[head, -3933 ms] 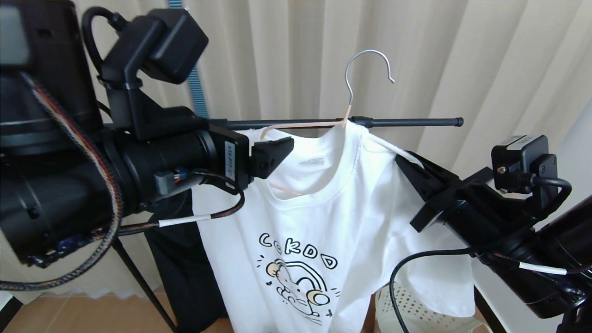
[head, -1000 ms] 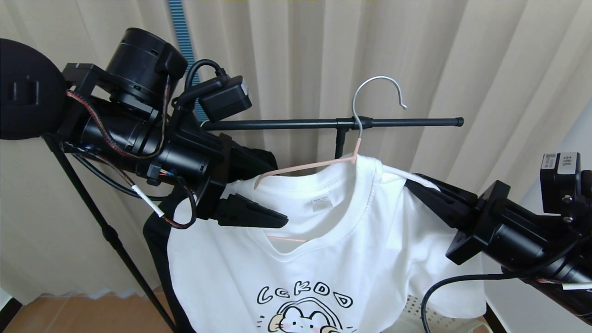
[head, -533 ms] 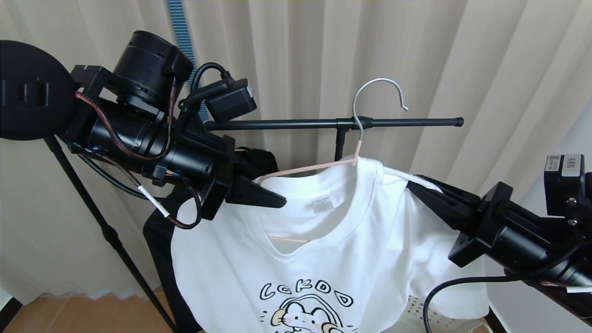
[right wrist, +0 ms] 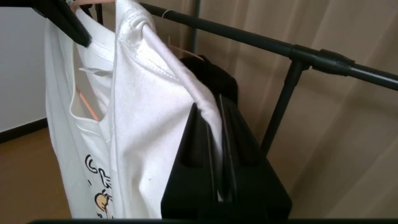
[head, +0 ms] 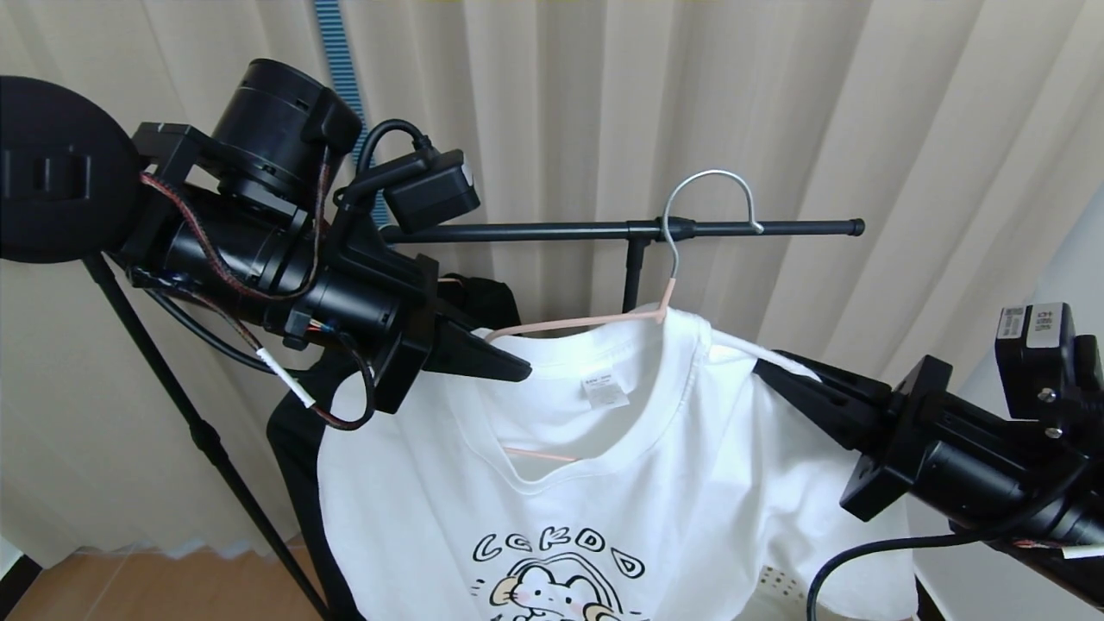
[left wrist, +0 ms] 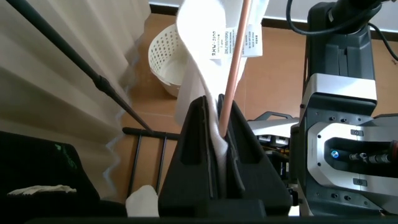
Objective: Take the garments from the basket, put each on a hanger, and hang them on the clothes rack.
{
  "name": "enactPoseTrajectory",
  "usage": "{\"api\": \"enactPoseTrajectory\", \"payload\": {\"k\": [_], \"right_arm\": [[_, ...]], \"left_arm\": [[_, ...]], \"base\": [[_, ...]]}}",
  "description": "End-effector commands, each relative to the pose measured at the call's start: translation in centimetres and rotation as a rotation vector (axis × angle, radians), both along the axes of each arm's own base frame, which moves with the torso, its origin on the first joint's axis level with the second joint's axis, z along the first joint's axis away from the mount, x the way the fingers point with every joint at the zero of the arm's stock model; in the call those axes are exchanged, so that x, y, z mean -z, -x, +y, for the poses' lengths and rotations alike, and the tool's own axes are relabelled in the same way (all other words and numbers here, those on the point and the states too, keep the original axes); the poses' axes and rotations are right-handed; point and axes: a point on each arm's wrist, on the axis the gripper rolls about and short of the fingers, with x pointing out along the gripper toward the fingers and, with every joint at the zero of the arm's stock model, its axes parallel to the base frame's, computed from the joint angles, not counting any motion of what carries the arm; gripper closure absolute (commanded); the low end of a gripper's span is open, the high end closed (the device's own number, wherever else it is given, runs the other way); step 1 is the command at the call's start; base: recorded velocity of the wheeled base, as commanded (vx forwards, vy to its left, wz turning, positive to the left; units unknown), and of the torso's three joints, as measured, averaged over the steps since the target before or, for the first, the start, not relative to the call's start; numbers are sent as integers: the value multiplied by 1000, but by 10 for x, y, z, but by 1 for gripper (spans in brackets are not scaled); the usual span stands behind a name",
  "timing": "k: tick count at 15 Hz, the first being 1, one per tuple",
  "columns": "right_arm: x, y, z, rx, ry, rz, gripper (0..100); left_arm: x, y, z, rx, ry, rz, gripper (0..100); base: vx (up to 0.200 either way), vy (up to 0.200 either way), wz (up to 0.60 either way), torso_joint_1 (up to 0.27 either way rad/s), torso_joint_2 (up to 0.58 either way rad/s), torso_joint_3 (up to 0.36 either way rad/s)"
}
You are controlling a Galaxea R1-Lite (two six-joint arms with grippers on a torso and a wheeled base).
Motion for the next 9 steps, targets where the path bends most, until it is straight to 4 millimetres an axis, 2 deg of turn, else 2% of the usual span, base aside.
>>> {"api": "enactPoseTrajectory", "payload": {"k": [1,7,8,9], "right_arm": [[-8,7,-4,-15,-8,-28,100],[-6,10,-5,-19,19,-41,100],[-6,10,-5,-20,23,-40,0],[-6,9,-5,-20,23,-40,0]], "left_arm": [[-2,2,1,0,5,-8,100],[-4,3,2,-2,10,-11,100],[-4,3,2,-2,10,-11,100],[-4,3,2,-2,10,-10,100]], "base": [[0,0,0,0,0,0],[0,0,0,0,0,0],[0,0,0,0,0,0],[0,0,0,0,0,0]]}}
